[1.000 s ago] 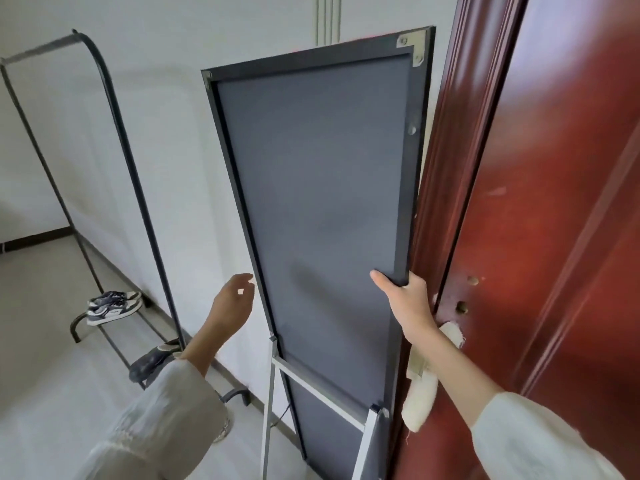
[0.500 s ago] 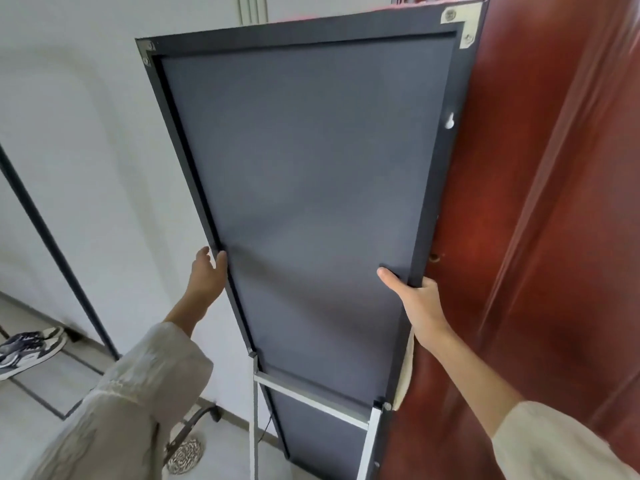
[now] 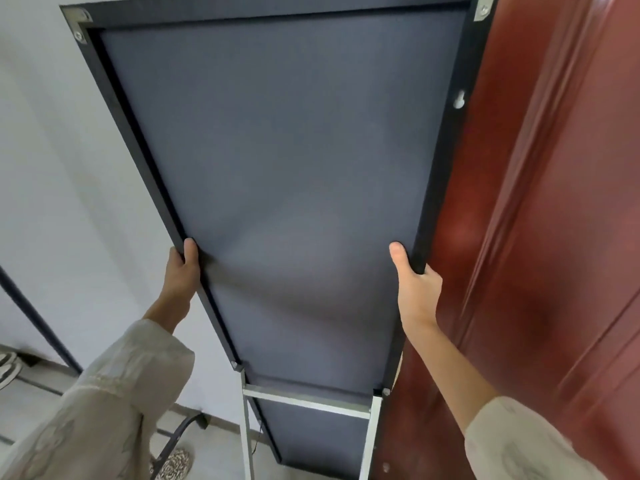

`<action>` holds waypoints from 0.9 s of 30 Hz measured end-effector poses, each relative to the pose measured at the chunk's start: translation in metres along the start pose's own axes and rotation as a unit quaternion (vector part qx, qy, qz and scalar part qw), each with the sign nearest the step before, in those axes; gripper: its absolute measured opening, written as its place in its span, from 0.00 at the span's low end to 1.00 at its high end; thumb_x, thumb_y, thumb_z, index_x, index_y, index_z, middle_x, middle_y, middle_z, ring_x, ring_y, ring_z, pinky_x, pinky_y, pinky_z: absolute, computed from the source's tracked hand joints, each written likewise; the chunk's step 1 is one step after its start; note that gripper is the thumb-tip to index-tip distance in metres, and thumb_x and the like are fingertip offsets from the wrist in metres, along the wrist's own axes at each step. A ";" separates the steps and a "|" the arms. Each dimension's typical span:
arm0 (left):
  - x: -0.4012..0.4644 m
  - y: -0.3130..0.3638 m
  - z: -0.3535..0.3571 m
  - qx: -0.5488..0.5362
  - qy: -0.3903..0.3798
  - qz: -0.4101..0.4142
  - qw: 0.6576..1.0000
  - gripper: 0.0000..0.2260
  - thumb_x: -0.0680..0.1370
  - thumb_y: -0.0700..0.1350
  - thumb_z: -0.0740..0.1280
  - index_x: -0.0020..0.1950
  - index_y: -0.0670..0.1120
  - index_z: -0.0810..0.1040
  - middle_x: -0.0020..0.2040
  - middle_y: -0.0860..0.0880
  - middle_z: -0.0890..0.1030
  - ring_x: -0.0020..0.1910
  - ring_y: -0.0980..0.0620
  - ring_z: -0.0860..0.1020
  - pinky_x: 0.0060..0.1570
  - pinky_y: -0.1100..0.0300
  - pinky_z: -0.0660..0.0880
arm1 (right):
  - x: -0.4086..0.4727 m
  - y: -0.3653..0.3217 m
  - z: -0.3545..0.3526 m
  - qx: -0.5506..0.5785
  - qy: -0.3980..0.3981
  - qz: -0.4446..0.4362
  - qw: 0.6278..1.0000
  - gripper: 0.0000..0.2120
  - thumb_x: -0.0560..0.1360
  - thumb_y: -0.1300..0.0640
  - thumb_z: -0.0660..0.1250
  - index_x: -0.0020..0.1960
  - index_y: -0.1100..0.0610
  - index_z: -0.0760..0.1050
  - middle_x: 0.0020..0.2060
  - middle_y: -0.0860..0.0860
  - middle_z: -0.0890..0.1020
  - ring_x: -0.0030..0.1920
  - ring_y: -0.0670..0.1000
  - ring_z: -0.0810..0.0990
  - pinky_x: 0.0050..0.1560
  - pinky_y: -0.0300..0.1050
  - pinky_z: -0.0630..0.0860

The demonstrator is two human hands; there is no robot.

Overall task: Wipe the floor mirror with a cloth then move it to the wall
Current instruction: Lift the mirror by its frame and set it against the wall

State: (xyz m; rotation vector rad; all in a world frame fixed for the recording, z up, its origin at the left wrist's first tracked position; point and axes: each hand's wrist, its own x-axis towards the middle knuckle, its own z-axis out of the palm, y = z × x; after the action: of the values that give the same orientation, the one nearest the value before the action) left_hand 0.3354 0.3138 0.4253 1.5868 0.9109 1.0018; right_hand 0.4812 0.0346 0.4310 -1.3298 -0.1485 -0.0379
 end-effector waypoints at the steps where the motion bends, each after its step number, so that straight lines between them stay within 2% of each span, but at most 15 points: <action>1: -0.005 -0.001 -0.001 -0.003 -0.002 0.010 1.000 0.20 0.81 0.54 0.51 0.63 0.41 0.67 0.57 0.49 0.72 0.55 0.52 0.71 0.55 0.59 0.67 | 0.004 -0.003 -0.001 0.005 0.017 0.003 1.000 0.09 0.70 0.49 0.72 0.34 0.50 0.76 0.31 0.43 0.77 0.34 0.43 0.75 0.42 0.35 0.69; 4: -0.025 -0.005 -0.005 0.005 0.009 0.041 0.999 0.21 0.79 0.56 0.52 0.60 0.41 0.68 0.56 0.46 0.74 0.53 0.51 0.72 0.56 0.55 0.70 | 0.012 -0.013 -0.005 0.032 0.038 0.015 0.999 0.10 0.72 0.47 0.69 0.35 0.49 0.73 0.35 0.43 0.77 0.37 0.41 0.75 0.44 0.34 0.69; 6: -0.044 -0.003 -0.003 0.017 0.025 0.053 0.998 0.21 0.79 0.56 0.51 0.55 0.38 0.68 0.49 0.46 0.72 0.47 0.50 0.71 0.52 0.53 0.70 | 0.015 -0.015 -0.015 0.042 0.049 0.020 0.998 0.09 0.73 0.47 0.68 0.36 0.48 0.73 0.36 0.41 0.77 0.39 0.41 0.75 0.47 0.35 0.68; 8: -0.065 0.001 -0.001 0.022 0.053 0.066 0.996 0.17 0.80 0.54 0.51 0.49 0.40 0.66 0.41 0.49 0.68 0.41 0.51 0.67 0.47 0.54 0.67 | 0.018 -0.018 -0.023 0.048 0.047 0.023 0.998 0.08 0.73 0.47 0.68 0.41 0.51 0.75 0.41 0.41 0.78 0.44 0.43 0.76 0.52 0.37 0.68; 9: -0.076 0.005 0.000 0.024 0.061 0.071 0.995 0.15 0.81 0.53 0.52 0.47 0.41 0.65 0.38 0.51 0.66 0.40 0.51 0.66 0.46 0.55 0.66 | 0.019 -0.020 -0.028 0.048 0.050 0.029 0.997 0.12 0.73 0.46 0.68 0.48 0.55 0.76 0.45 0.43 0.79 0.49 0.45 0.76 0.55 0.37 0.67; 11: -0.098 0.014 0.004 0.022 0.073 0.072 0.994 0.13 0.81 0.51 0.52 0.48 0.42 0.64 0.36 0.52 0.64 0.42 0.51 0.66 0.46 0.56 0.65 | 0.018 -0.023 -0.040 0.050 0.055 0.039 0.996 0.27 0.72 0.43 0.68 0.60 0.63 0.73 0.55 0.49 0.78 0.57 0.49 0.75 0.60 0.38 0.67; 12: -0.108 0.019 0.007 0.019 0.078 0.073 0.994 0.12 0.81 0.51 0.53 0.49 0.42 0.64 0.36 0.53 0.65 0.43 0.51 0.67 0.47 0.56 0.65 | 0.020 -0.026 -0.049 0.049 0.056 0.043 0.996 0.30 0.72 0.43 0.68 0.62 0.65 0.71 0.55 0.50 0.77 0.58 0.49 0.74 0.60 0.38 0.66; 15: -0.138 0.036 0.015 0.025 0.105 0.060 0.992 0.13 0.81 0.52 0.53 0.49 0.42 0.64 0.36 0.52 0.65 0.43 0.50 0.67 0.46 0.58 0.64 | 0.024 -0.041 -0.070 0.020 0.057 0.039 0.997 0.30 0.72 0.42 0.67 0.60 0.67 0.72 0.52 0.52 0.77 0.58 0.52 0.75 0.54 0.37 0.64; 17: -0.159 0.052 0.022 0.029 0.121 0.060 0.990 0.14 0.81 0.52 0.53 0.48 0.41 0.64 0.35 0.51 0.64 0.42 0.49 0.67 0.45 0.57 0.64 | 0.029 -0.056 -0.086 0.024 0.044 0.034 0.998 0.29 0.71 0.41 0.67 0.55 0.68 0.74 0.48 0.53 0.79 0.53 0.55 0.76 0.51 0.38 0.65; 19: -0.184 0.068 0.028 0.030 0.139 0.061 0.988 0.15 0.80 0.53 0.53 0.47 0.41 0.63 0.35 0.51 0.64 0.42 0.48 0.67 0.45 0.56 0.64 | 0.032 -0.071 -0.104 0.023 0.031 0.046 0.998 0.23 0.70 0.39 0.68 0.45 0.61 0.75 0.39 0.46 0.76 0.46 0.51 0.73 0.51 0.39 0.65; 22: -0.224 0.091 0.035 0.030 0.174 0.067 0.982 0.15 0.80 0.54 0.53 0.47 0.41 0.63 0.35 0.51 0.65 0.41 0.48 0.67 0.44 0.56 0.63 | 0.039 -0.092 -0.129 0.018 -0.004 0.045 0.999 0.25 0.67 0.35 0.68 0.42 0.59 0.76 0.37 0.45 0.77 0.42 0.48 0.75 0.51 0.41 0.69; 24: -0.247 0.100 0.036 0.036 0.196 0.063 0.978 0.16 0.80 0.54 0.53 0.46 0.41 0.63 0.35 0.50 0.65 0.41 0.47 0.67 0.44 0.56 0.62 | 0.038 -0.104 -0.142 0.017 -0.022 0.043 0.999 0.24 0.66 0.34 0.68 0.33 0.55 0.68 0.30 0.44 0.72 0.33 0.45 0.71 0.46 0.40 0.68; 25: -0.260 0.104 0.035 0.040 0.206 0.060 0.976 0.16 0.80 0.54 0.53 0.46 0.41 0.63 0.35 0.50 0.65 0.41 0.47 0.67 0.43 0.56 0.62 | 0.036 -0.112 -0.150 0.010 -0.032 0.044 0.998 0.24 0.66 0.34 0.68 0.31 0.54 0.66 0.29 0.45 0.69 0.32 0.45 0.69 0.44 0.39 0.66; 27: -0.287 0.113 0.032 0.045 0.226 0.061 0.971 0.16 0.80 0.55 0.53 0.46 0.41 0.63 0.35 0.50 0.66 0.42 0.46 0.68 0.43 0.56 0.63 | 0.029 -0.127 -0.163 0.007 -0.051 0.050 0.997 0.25 0.67 0.35 0.68 0.31 0.56 0.67 0.30 0.45 0.68 0.34 0.47 0.68 0.41 0.39 0.66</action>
State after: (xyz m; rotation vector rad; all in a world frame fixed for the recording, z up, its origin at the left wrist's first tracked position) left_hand 0.2673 0.0173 0.4834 1.5287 1.1889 1.4657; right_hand 0.5098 -0.1524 0.5195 -1.3248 -0.1681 0.1163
